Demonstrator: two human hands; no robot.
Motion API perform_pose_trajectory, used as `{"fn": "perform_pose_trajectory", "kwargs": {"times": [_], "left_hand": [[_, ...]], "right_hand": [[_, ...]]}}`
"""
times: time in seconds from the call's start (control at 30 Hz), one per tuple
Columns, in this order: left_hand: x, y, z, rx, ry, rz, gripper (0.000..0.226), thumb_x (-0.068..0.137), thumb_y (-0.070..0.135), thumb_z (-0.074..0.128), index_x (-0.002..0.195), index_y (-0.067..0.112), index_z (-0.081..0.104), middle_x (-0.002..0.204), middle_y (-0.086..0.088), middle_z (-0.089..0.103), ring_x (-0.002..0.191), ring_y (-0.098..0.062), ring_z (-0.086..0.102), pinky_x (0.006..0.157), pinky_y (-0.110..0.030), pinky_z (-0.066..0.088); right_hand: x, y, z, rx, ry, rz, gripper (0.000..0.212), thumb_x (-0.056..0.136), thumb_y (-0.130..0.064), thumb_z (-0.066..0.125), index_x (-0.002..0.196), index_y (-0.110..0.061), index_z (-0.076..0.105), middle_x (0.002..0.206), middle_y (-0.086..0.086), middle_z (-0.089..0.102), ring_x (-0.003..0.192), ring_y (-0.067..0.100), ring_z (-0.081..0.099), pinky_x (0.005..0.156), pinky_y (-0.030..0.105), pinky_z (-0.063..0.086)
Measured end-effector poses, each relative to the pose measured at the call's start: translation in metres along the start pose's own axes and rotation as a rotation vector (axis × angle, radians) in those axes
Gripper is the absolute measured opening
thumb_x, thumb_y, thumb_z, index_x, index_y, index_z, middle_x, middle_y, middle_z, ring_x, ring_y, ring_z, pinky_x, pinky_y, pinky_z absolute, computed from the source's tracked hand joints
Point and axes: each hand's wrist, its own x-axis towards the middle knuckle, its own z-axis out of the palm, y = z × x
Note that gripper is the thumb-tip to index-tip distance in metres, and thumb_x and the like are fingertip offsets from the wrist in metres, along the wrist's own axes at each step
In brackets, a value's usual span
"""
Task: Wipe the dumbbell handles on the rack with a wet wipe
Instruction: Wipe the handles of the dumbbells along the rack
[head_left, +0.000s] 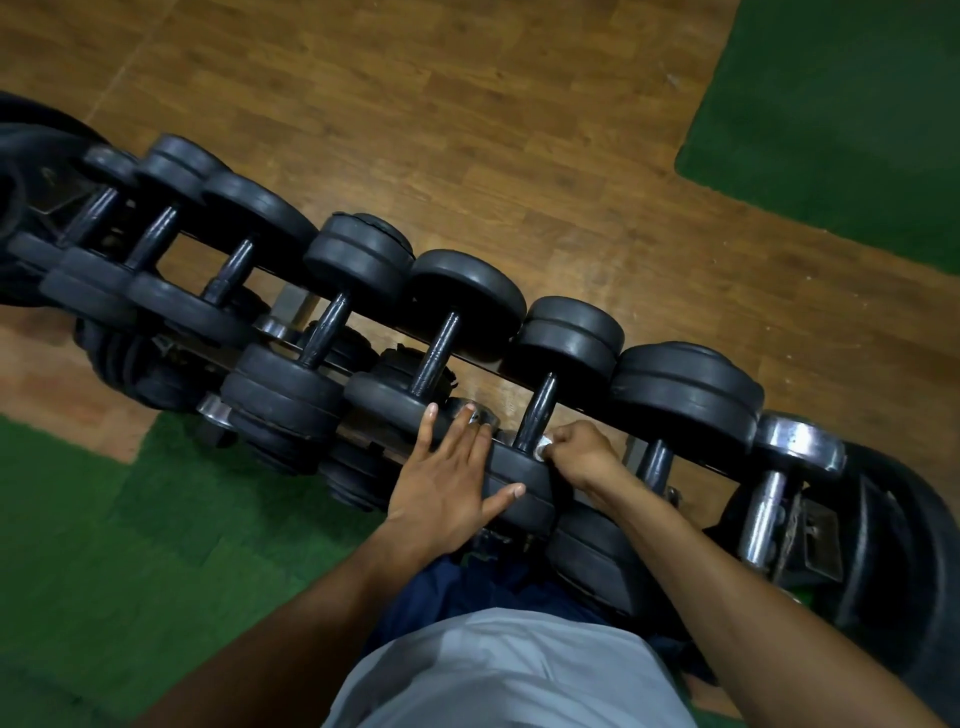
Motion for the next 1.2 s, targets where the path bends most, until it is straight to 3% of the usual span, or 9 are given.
{"fn": "perform_pose_trajectory", "kwargs": {"times": [0.2,0.27,0.33,0.5,0.63,0.8,0.9,1.07,1.2], "left_hand": [[0.0,-0.001,-0.001,-0.003,-0.007,0.005,0.101,0.095,0.078,-0.009,0.163,0.006,0.01,0.172,-0.009,0.015,0.158,-0.02,-0.012,0.122,-0.059,-0.015],[0.0,-0.001,-0.002,0.004,-0.016,0.005,0.1,0.095,0.078,-0.008,0.163,0.006,0.009,0.172,-0.009,0.015,0.158,-0.02,-0.013,0.122,-0.059,-0.016],[0.0,0.0,-0.002,0.011,-0.027,0.006,0.1,0.096,0.078,-0.008,0.164,0.007,0.008,0.172,-0.009,0.013,0.158,-0.02,-0.014,0.121,-0.059,-0.018],[0.0,0.0,-0.001,0.006,-0.007,0.002,0.101,0.096,0.078,-0.007,0.164,0.006,0.013,0.172,-0.009,0.017,0.159,-0.019,-0.012,0.121,-0.058,-0.02],[-0.001,0.0,-0.003,0.007,-0.009,0.003,0.102,0.095,0.078,-0.009,0.163,0.005,0.011,0.172,-0.009,0.016,0.158,-0.02,-0.012,0.121,-0.058,-0.021],[-0.002,-0.001,-0.006,0.005,-0.017,0.007,0.101,0.096,0.078,-0.006,0.163,0.005,0.013,0.172,-0.008,0.015,0.159,-0.019,-0.013,0.12,-0.057,-0.024],[-0.002,-0.001,-0.006,-0.008,-0.009,0.008,0.101,0.096,0.078,-0.005,0.163,0.005,0.015,0.171,-0.008,0.018,0.159,-0.019,-0.012,0.12,-0.056,-0.023],[-0.002,-0.001,-0.006,-0.017,0.001,0.01,0.101,0.096,0.078,-0.004,0.163,0.005,0.016,0.171,-0.008,0.019,0.159,-0.019,-0.011,0.12,-0.056,-0.024],[-0.002,-0.001,-0.007,-0.042,0.012,0.009,0.101,0.096,0.078,-0.003,0.163,0.006,0.016,0.171,-0.008,0.02,0.159,-0.019,-0.01,0.119,-0.054,-0.026]], "right_hand": [[-0.019,-0.009,-0.018,-0.127,0.061,-0.233,0.009,0.09,-0.023,0.069,0.09,-0.024,0.078,0.086,-0.007,0.074,0.084,0.012,0.067,0.065,0.021,0.045],[-0.024,-0.016,-0.017,-0.345,0.132,-0.473,0.018,0.094,-0.023,0.064,0.105,-0.028,0.076,0.1,-0.01,0.074,0.093,0.01,0.067,0.07,0.017,0.046],[-0.02,-0.018,-0.013,-0.652,0.188,-0.756,0.027,0.092,-0.02,0.057,0.111,-0.03,0.074,0.103,-0.002,0.075,0.096,0.019,0.068,0.082,0.028,0.051],[0.002,-0.034,-0.014,-1.114,0.035,-0.945,0.018,0.094,-0.022,0.056,0.104,-0.027,0.069,0.089,0.0,0.067,0.091,0.023,0.064,0.073,0.036,0.048],[0.01,-0.05,-0.015,-1.212,0.043,-0.955,0.018,0.095,-0.013,0.052,0.112,-0.013,0.059,0.099,0.007,0.062,0.085,0.031,0.067,0.057,0.035,0.042],[0.017,-0.067,-0.021,-1.26,0.251,-0.859,0.019,0.092,-0.008,0.052,0.108,-0.012,0.059,0.095,0.008,0.06,0.072,0.033,0.067,0.05,0.036,0.038],[0.014,-0.069,-0.023,-1.355,0.274,-0.796,0.018,0.09,-0.006,0.054,0.099,-0.011,0.068,0.098,0.008,0.062,0.077,0.031,0.068,0.052,0.035,0.041],[0.013,-0.073,-0.015,-1.458,0.28,-0.715,0.024,0.097,-0.015,0.048,0.107,-0.016,0.069,0.11,0.006,0.064,0.087,0.026,0.069,0.057,0.033,0.035],[0.027,-0.077,-0.006,-1.498,0.192,-0.633,0.029,0.098,-0.025,0.044,0.108,-0.02,0.072,0.112,0.004,0.068,0.097,0.025,0.067,0.066,0.034,0.043]]}}
